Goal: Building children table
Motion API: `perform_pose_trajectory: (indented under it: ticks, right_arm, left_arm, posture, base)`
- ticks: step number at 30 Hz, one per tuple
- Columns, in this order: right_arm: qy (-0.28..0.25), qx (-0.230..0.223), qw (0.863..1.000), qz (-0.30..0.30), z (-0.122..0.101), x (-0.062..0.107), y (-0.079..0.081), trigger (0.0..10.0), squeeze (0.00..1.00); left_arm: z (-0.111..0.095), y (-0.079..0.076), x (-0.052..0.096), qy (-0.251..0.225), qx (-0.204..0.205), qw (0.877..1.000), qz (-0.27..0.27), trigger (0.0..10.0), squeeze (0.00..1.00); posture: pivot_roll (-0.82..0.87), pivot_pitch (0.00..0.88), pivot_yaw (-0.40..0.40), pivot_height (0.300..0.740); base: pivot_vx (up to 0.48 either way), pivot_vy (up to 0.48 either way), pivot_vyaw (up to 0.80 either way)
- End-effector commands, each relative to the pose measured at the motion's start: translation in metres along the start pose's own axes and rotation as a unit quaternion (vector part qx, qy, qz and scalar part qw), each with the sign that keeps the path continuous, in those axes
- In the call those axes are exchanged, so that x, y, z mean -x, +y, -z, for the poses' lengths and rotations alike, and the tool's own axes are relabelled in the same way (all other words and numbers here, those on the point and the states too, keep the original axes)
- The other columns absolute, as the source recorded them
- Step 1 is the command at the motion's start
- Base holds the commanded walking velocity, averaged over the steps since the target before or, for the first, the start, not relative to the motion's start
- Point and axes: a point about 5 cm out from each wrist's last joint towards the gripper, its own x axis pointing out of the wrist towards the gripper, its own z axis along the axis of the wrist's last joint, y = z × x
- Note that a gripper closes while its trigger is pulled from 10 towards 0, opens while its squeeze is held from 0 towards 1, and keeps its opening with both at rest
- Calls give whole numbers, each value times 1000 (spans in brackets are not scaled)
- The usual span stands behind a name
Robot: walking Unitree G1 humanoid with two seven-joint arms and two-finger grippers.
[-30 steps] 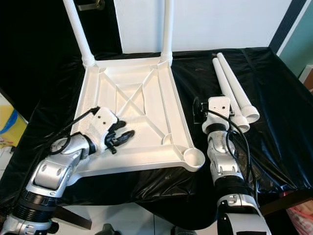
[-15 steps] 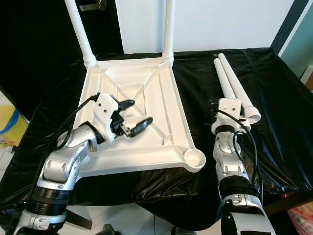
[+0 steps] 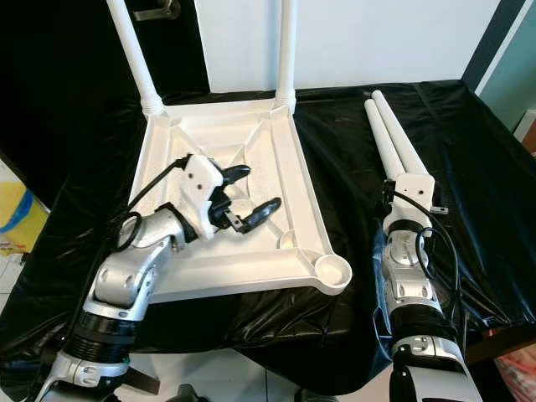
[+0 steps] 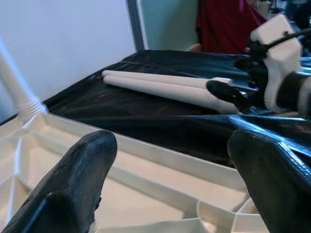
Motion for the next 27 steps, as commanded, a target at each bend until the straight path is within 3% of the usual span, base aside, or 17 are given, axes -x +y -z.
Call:
perform_pose_trajectory:
  ticks: [1,3,4,15,27]
  right_arm:
    - [30,11,999,11,9,1,-9,10000,929]
    - [38,18,999,14,11,1,-11,10000,929]
    - [52,15,998,15,15,2,-13,10000,0]
    - [123,-33,991,-30,32,3,-9,10000,0]
    - [126,-51,989,-58,28,-6,-8,10000,0]
  left_arm:
    - [1,5,-5,5,-14,998,-66,10000,0]
    - [1,4,-7,4,-17,998,-62,10000,0]
    - [1,3,-9,4,-17,998,-58,10000,0]
    - [3,3,-12,12,-25,998,-53,10000,0]
    - [1,2,-15,10,-32,998,-54,10000,0]
  posture:
    - [-118,39,43,740]
    - [-118,39,43,740]
    - [-122,39,47,740]
    - [-126,39,61,740]
    - [-118,39,62,740]
  base:
    - [0,0,0]
    - [0,0,0]
    - [0,0,0]
    - [0,0,0]
    - [0,0,0]
